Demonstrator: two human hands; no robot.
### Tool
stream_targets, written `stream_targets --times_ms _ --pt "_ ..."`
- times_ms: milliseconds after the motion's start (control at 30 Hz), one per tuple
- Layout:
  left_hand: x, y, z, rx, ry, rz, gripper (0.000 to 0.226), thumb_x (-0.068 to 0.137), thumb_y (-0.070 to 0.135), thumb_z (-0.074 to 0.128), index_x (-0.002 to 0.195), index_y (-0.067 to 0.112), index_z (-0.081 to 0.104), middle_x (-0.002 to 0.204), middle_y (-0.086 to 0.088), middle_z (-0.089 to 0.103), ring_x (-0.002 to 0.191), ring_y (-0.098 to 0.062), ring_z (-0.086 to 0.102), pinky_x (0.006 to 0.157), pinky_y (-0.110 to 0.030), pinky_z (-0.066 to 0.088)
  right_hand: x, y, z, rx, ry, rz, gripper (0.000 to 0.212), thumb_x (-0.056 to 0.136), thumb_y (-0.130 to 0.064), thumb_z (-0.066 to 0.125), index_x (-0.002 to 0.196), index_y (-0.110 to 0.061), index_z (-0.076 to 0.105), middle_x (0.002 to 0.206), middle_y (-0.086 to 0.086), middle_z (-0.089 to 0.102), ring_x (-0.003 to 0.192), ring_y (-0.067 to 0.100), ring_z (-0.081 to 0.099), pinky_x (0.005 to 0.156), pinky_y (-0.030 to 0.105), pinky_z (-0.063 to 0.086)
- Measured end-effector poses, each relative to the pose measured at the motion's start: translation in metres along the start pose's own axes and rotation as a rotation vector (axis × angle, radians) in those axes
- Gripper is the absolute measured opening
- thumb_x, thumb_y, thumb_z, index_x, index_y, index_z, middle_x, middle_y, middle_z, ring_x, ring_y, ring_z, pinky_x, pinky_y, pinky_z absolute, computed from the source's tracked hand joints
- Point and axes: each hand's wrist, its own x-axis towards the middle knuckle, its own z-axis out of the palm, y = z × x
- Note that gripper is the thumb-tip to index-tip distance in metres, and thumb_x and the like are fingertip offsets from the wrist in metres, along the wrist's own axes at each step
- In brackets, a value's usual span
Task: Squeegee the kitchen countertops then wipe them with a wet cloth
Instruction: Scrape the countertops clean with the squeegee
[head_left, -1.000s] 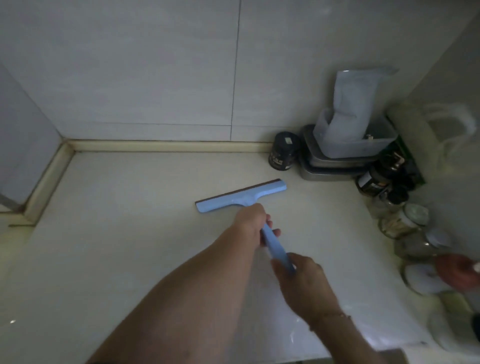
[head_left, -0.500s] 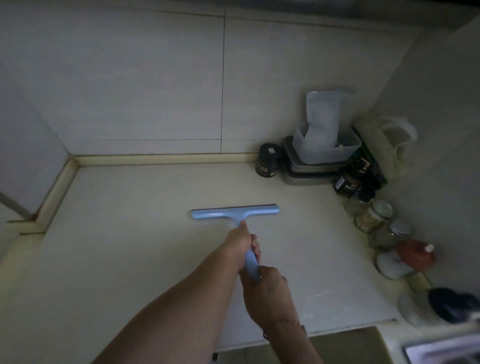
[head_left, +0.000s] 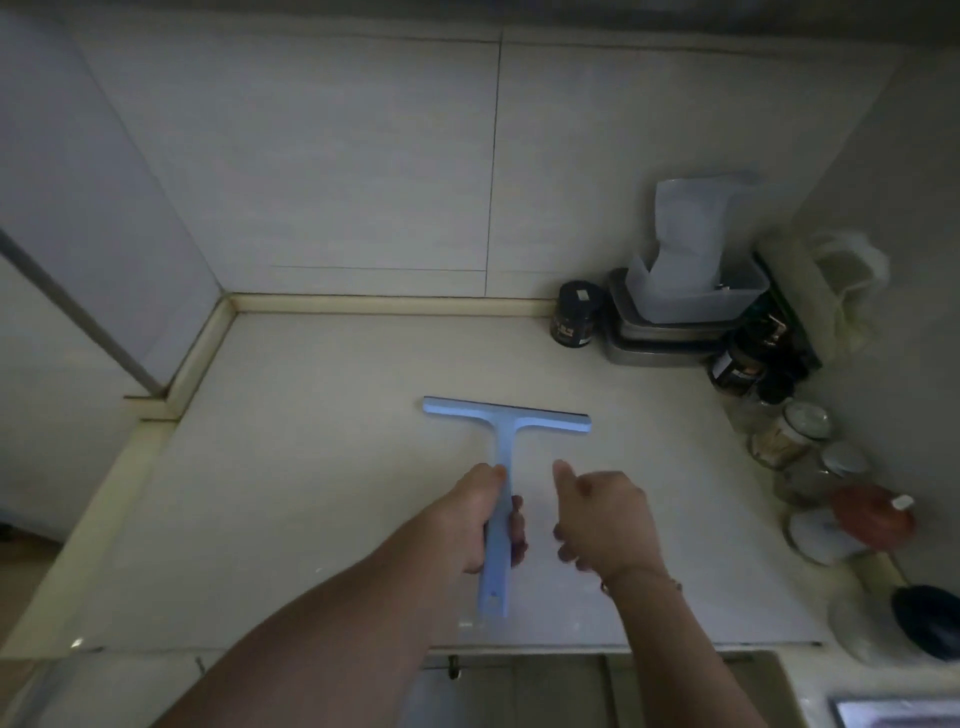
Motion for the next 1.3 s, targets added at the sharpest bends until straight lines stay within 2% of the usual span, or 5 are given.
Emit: stream_targets --times_ms 200,500,633,1000,1300 --pt "-0.008 0.003 -0.037 0.172 -0.009 -0.037 0.045 0.095 0.045 0.042 0.067 0.011 0.049 0.046 -0.003 0.040 0.035 -0.014 0.033 0.047 -0.020 0.032 0.042 -0.020 0.061 0.340 -0.200 0.195 0.041 0.098 -0.042 0.043 0.096 -0.003 0.058 0.092 0.018 0.069 0.065 0.027 0.068 0.053 0.036 0.056" --pt "-0.016 0.028 -0.068 0.435 -0.075 -0.104 0.049 0.094 0.051 0.035 0.061 0.017 0.046 0.038 0.005 0.041 0.032 -0.007 0.027 0.048 -0.014 0.023 0.051 -0.058 0.120 0.628 -0.076 0.344 0.037 0.096 -0.035 0.045 0.080 -0.005 0.061 0.070 0.009 0.059 0.059 0.025 0.053 0.058 0.036 0.052" --pt "-0.018 0.041 -0.099 0.548 -0.108 -0.134 0.048 0.092 0.056 0.039 0.064 0.017 0.044 0.039 0.003 0.038 0.029 -0.008 0.029 0.045 -0.013 0.026 0.038 -0.071 0.140 0.697 -0.041 0.394 0.040 0.098 -0.033 0.041 0.071 -0.008 0.058 0.067 0.008 0.058 0.058 0.024 0.052 0.048 0.028 0.048" --pt "-0.027 0.059 -0.135 0.758 -0.122 -0.087 0.048 0.094 0.053 0.033 0.061 0.019 0.039 0.037 0.006 0.034 0.028 -0.006 0.026 0.043 -0.011 0.024 0.024 -0.098 0.176 0.790 0.065 0.459 0.040 0.100 -0.034 0.035 0.091 -0.004 0.059 0.075 0.008 0.058 0.061 0.023 0.054 0.043 0.022 0.042" --pt "-0.025 0.063 -0.143 0.822 -0.077 -0.078 0.045 0.095 0.047 0.029 0.061 0.019 0.040 0.041 0.005 0.033 0.031 -0.006 0.026 0.044 -0.012 0.026 0.018 -0.105 0.183 0.828 0.092 0.454 0.040 0.100 -0.033 0.034 0.079 -0.006 0.056 0.068 0.007 0.056 0.059 0.022 0.052 0.052 0.028 0.045"
